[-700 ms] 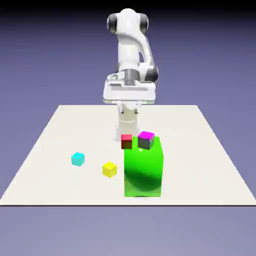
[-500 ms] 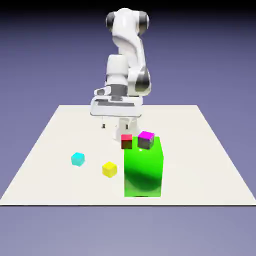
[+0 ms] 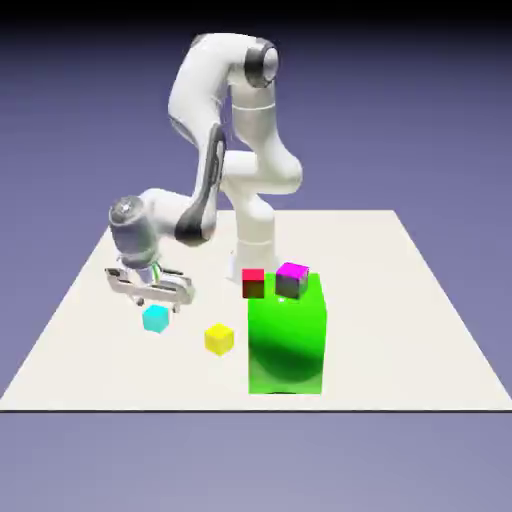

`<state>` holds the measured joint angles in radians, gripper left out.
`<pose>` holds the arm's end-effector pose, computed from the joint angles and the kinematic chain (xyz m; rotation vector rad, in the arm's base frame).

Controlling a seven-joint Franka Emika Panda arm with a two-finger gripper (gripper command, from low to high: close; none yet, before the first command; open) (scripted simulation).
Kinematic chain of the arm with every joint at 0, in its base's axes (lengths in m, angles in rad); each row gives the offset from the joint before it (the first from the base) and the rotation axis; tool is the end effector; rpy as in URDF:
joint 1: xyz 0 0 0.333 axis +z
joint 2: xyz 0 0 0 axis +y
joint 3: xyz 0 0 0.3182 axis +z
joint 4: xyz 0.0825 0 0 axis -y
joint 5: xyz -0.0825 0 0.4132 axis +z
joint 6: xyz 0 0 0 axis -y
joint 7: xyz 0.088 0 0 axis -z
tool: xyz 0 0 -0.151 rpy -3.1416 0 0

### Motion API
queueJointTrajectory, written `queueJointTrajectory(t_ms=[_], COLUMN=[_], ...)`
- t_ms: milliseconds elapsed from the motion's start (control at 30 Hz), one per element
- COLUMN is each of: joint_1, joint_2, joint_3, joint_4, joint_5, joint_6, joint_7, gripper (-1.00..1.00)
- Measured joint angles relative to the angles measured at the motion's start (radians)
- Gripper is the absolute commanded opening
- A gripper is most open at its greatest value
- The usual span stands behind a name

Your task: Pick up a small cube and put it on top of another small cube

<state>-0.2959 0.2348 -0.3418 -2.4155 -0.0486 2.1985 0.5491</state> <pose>0.3428 -0.2733 0.1303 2.4906 -1.6286 -0.6720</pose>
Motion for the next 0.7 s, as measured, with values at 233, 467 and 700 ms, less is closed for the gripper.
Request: queueJointTrajectory(t_ms=[233,467,700], joint_1=[-0.054,-0.04,0.059], joint_2=[0.172,0.118,-0.016], joint_3=[-0.014,-0.027,0.055], joint_4=[-0.002,0.024,0.015], joint_5=[0.021,0.009,0.168], joint_6=[0.044,-0.035,-0.151], joint_7=[-0.036,-0.028,0.232], gripper=[0.0,-1.0,-1.0])
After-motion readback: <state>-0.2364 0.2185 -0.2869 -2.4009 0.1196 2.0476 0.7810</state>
